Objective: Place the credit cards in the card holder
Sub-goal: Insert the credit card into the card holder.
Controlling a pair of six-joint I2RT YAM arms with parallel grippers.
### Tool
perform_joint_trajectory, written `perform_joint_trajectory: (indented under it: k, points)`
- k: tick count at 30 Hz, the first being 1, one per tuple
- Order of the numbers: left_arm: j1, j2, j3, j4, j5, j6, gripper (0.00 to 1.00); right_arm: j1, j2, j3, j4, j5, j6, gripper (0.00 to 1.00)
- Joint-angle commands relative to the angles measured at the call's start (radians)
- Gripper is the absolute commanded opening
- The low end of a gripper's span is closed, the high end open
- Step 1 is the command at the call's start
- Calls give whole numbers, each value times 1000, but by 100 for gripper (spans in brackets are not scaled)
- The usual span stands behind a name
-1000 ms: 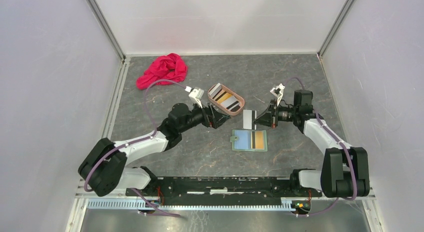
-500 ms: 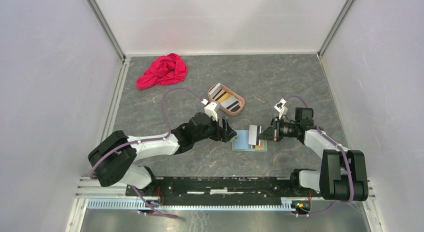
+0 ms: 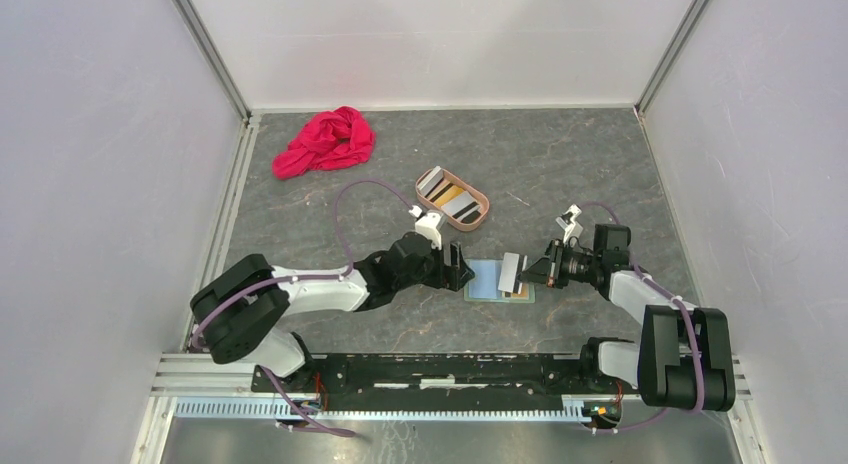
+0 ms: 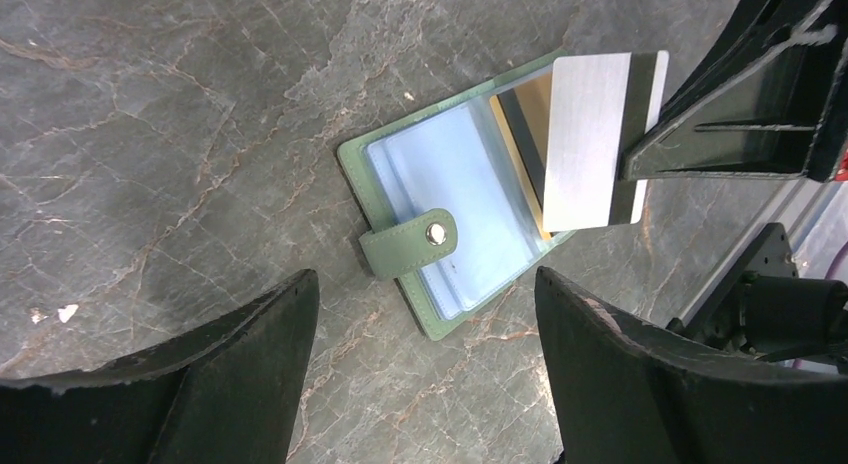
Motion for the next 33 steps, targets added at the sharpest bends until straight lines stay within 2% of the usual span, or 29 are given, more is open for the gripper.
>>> perform_joint_trajectory:
  k: [1,20,33]
  points:
    - [-12,33,46,39,-25,-28,85,-9,13,-7,50,9,22,0]
    - [-23,144,148,-68,-3,-17,67,-14,89,-9,52,17,22,0]
    - [-23,176,181,-105,21,-11,61,-14,114,-24,103,-20,70,0]
